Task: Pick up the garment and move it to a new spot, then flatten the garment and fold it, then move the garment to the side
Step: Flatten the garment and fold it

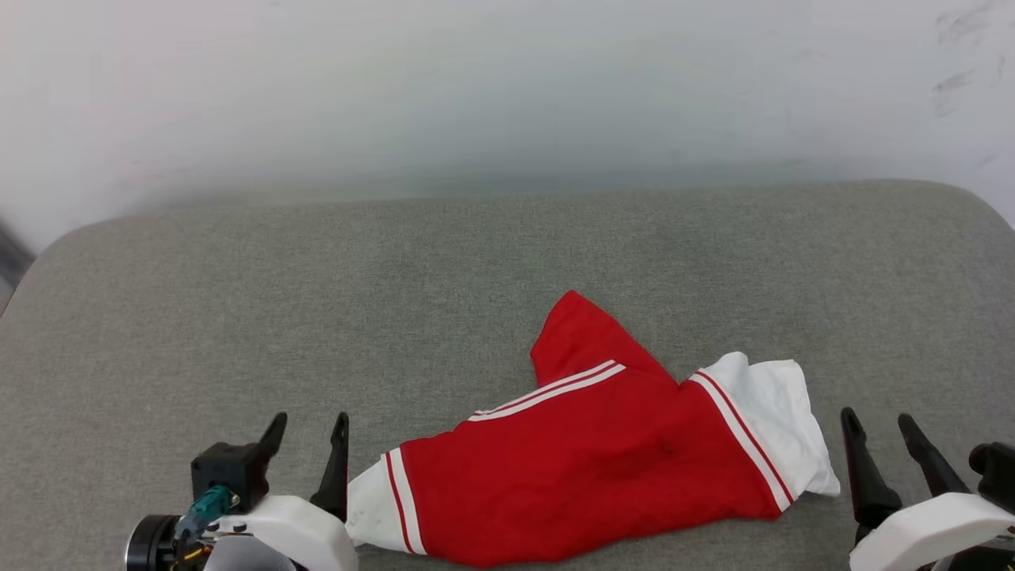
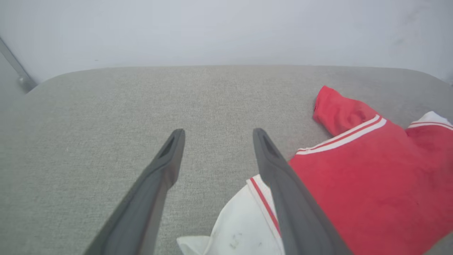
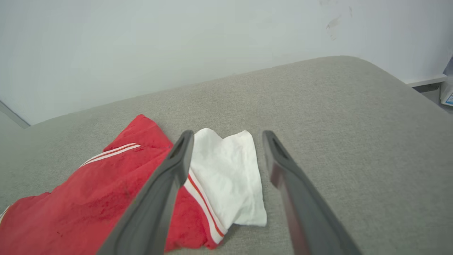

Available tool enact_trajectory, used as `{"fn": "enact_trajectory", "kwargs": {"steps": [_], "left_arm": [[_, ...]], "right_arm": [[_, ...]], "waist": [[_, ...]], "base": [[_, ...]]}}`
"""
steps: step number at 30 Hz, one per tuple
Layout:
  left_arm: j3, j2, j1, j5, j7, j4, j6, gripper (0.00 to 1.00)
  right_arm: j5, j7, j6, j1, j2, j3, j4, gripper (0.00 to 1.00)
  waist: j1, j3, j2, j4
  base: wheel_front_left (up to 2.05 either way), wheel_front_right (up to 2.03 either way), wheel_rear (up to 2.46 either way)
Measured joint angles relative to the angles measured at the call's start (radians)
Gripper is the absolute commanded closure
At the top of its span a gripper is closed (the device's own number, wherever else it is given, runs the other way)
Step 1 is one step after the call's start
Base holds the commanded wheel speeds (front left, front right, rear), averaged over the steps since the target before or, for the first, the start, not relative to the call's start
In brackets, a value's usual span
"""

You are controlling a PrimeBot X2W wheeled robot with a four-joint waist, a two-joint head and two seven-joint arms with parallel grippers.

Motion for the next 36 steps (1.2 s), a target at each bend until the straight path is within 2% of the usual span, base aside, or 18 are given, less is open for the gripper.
{"fn": "enact_trajectory", "kwargs": {"steps": [4, 9, 18, 23, 30, 36], "left_arm": [[0.01, -0.024, -0.012, 0.009, -0.09, -0.013, -0.002, 0.0], [0.004, -0.045, -0.025, 0.026, -0.138, -0.037, -0.001, 0.0], [-0.016, -0.061, -0.074, 0.046, -0.157, -0.077, -0.001, 0.0], [-0.026, -0.083, -0.122, 0.052, -0.171, -0.072, -0.012, 0.0], [-0.022, -0.099, -0.158, 0.052, -0.191, -0.043, -0.027, 0.0], [-0.023, -0.109, -0.173, 0.051, -0.201, -0.017, -0.036, 0.0]], "right_arm": [[0.018, 0.046, 0.0, -0.009, -0.011, -0.041, 0.053, 0.0], [0.067, 0.138, 0.0, -0.06, -0.087, -0.075, 0.171, 0.0], [0.153, 0.428, 0.0, -0.278, -0.226, -0.043, 0.339, 0.0], [0.182, 0.577, 0.0, -0.377, -0.294, -0.009, 0.374, 0.0], [0.187, 0.676, 0.0, -0.474, -0.321, 0.063, 0.411, 0.0], [0.192, 0.748, 0.0, -0.49, -0.33, 0.074, 0.478, 0.0]], "waist": [[0.0, -0.003, 0.0, 0.006], [0.0, -0.001, 0.0, 0.028], [0.0, 0.067, 0.0, 0.075], [0.0001, 0.134, -0.0001, 0.12], [0.0001, 0.226, 0.0, 0.174], [0.0001, 0.262, 0.0, 0.203]], "base": [[0.0, 0.0, 0.0], [0.0, 0.0, 0.0], [0.0, 0.0, 0.0], [0.0, 0.0, 0.0], [0.0, 0.0, 0.0], [0.0, 0.0, 0.0]]}}
